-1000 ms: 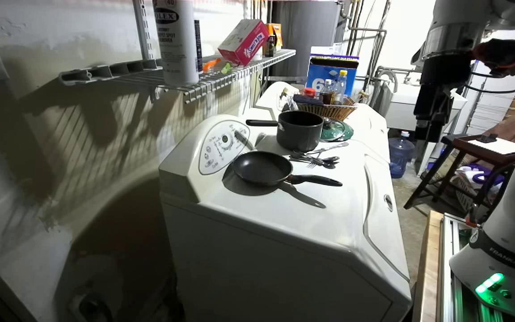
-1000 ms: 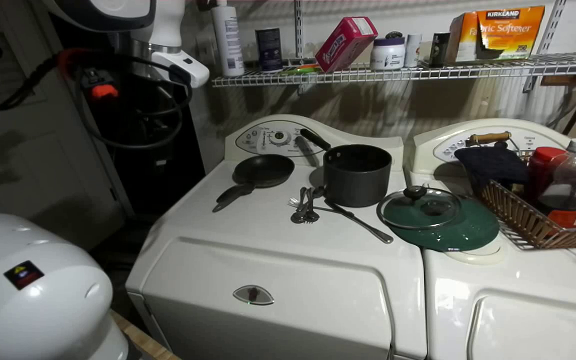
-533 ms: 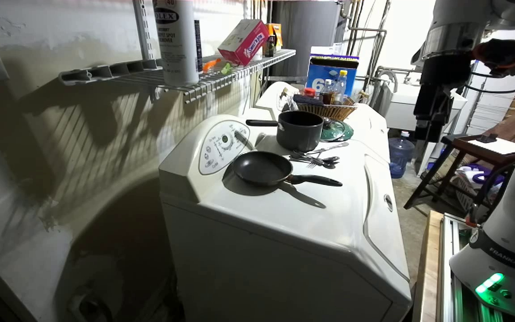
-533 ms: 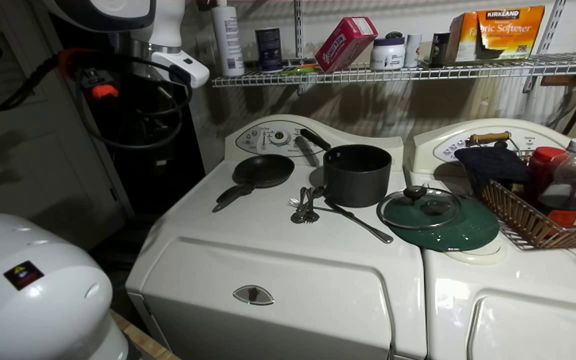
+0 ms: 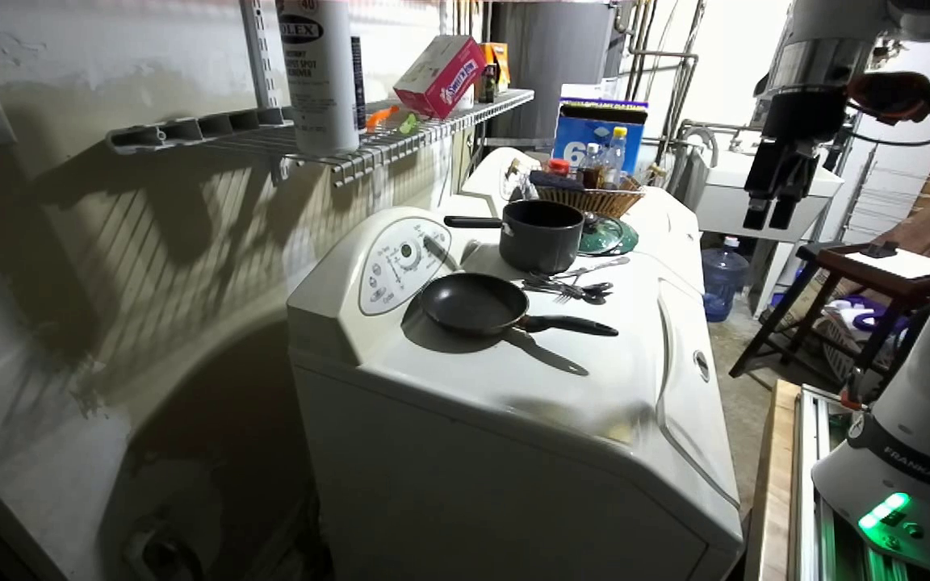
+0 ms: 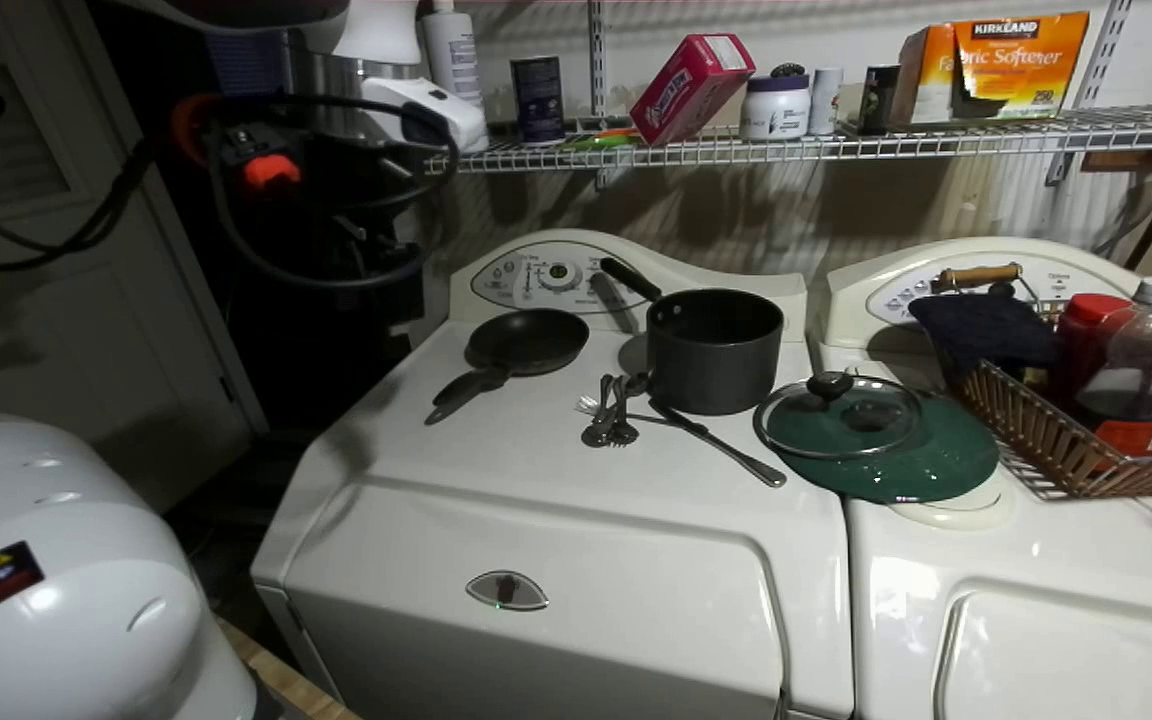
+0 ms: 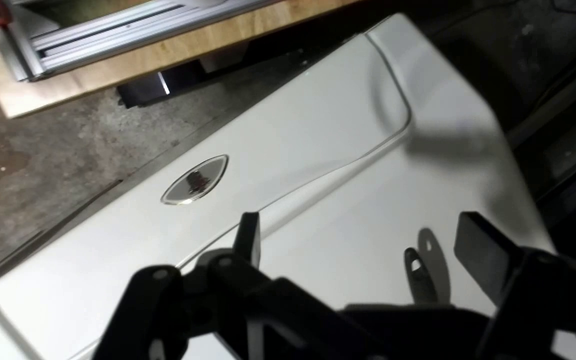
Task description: Put the lid in the brown basket
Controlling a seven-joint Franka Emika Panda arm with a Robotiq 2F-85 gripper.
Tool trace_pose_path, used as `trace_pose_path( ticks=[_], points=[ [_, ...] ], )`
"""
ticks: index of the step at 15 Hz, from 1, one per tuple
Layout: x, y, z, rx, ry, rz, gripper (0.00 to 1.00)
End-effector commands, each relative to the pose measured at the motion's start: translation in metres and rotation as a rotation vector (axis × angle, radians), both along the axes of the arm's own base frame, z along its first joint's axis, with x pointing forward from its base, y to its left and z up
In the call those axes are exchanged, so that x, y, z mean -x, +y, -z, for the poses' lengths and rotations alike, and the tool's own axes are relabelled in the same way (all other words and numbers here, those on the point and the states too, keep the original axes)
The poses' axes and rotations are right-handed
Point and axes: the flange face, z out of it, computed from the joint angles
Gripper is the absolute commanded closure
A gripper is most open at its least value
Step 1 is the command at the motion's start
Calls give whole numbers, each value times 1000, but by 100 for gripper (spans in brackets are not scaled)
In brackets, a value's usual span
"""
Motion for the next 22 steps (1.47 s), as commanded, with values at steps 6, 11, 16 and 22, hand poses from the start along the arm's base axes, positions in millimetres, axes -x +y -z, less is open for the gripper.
trace_pose_path(
  ticks=[6,11,16,22],
  points=[
    [-46,-140,-30,199,-164,18,0],
    [-106,-184,-35,261,-332,200,0],
    [-148,-217,-28,279,-394,468,0],
    [-166,-218,-12,199,-355,617,0]
  ],
)
